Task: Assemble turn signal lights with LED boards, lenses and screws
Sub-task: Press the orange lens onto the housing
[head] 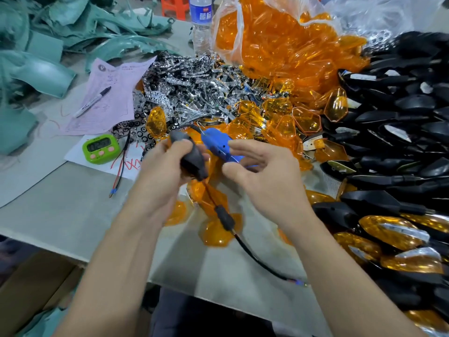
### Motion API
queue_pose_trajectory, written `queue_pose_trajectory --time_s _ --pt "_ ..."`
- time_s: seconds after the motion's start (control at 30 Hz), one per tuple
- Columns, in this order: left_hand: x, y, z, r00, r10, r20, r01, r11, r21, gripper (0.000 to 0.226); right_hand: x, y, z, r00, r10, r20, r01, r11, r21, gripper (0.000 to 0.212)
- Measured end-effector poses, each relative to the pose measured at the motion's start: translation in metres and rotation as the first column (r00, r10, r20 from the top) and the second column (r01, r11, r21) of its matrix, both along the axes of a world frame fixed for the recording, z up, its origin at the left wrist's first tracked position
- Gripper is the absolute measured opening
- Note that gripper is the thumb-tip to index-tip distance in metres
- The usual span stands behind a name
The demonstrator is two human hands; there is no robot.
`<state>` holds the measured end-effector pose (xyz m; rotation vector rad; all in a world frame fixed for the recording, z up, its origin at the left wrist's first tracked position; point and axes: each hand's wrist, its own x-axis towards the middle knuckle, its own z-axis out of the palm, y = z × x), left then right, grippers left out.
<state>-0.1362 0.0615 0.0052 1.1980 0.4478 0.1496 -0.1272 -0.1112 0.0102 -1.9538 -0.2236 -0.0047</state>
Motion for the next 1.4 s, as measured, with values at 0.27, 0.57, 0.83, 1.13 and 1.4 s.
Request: queue_pose_trajectory --time_s 0.27,0.57,0.83,1.13,1.4 --pt "0.001 0.064 -0.011 0.993 -0.025 0.117 0.058 0.955 -0.291 0.025 0.022 0.038 -0.025 0.998 0.064 -0.009 -0.063 0.939 -0.339 0.028" --pt "-0.01 0.084 -0.014 0.998 0.067 0.016 -0.059 0.949 -0.31 0.035 0.041 0.123 -0.025 0.908 0.41 0.079 -0.248 0.681 -0.689 0.019" --pt "-0.01 0.09 -0.015 0.987 0.148 -0.061 -0.156 0.972 -0.173 0.033 0.049 0.145 -0.025 0.842 0.518 0.151 -0.079 0.395 -0.915 0.043" --pt "-0.001 0.084 -0.025 0.987 0.156 -0.033 -0.158 0.983 -0.093 0.032 0.048 0.137 -0.037 0.966 0.231 0.116 -0.085 0.71 -0.699 0.017" --pt "0.003 0.071 -0.026 0.983 0.177 -0.039 -0.179 0.983 -0.047 0.039 0.049 0.134 -0.029 0.977 0.208 -0.043 -0.203 0.858 -0.471 0.032"
